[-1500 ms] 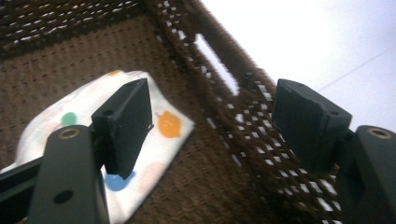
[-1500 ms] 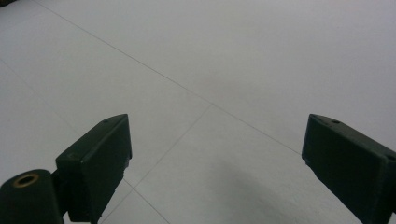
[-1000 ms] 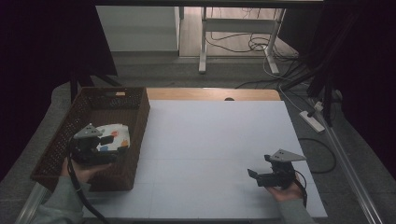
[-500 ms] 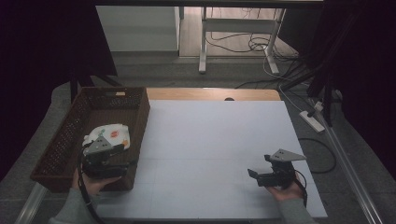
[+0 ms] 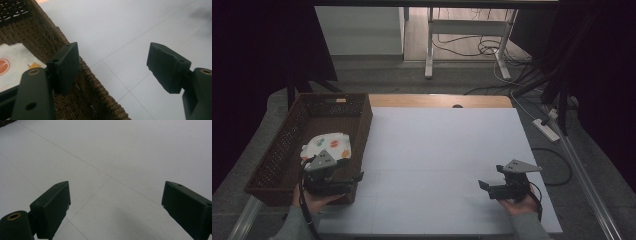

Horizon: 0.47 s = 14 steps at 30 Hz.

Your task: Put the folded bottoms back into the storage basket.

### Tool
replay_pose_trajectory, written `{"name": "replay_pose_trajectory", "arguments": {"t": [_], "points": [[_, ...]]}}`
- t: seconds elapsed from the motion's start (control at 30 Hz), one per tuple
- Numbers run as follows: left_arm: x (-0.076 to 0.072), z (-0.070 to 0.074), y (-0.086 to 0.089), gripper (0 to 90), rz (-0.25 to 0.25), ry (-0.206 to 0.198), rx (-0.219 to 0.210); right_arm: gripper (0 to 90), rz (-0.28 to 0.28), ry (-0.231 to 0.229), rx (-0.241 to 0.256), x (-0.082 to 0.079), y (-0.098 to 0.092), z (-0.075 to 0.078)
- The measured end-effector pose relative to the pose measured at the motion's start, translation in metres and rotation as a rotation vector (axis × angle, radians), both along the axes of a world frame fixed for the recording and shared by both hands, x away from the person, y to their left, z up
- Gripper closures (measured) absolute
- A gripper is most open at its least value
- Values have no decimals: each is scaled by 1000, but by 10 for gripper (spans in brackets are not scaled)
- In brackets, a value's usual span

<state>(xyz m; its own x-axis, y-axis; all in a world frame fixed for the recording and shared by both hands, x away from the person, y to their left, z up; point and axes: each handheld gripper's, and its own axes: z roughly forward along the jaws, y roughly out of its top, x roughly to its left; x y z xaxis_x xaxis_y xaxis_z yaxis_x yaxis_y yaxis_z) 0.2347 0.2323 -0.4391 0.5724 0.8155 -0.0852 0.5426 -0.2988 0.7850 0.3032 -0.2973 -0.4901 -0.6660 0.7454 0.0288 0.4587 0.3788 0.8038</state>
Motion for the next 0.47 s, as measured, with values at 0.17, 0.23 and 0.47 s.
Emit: {"name": "replay_pose_trajectory", "arguments": {"t": [0.17,0.23,0.47], "points": [[-2,1,2,253,6,-8,-2,85,3,-3,2,0,0,0],[-2,2,1,253,5,-11,-1,85,7,-4,2,0,0,0],[-2,2,1,249,1,-13,1,85,7,-5,2,-1,0,0]]}}
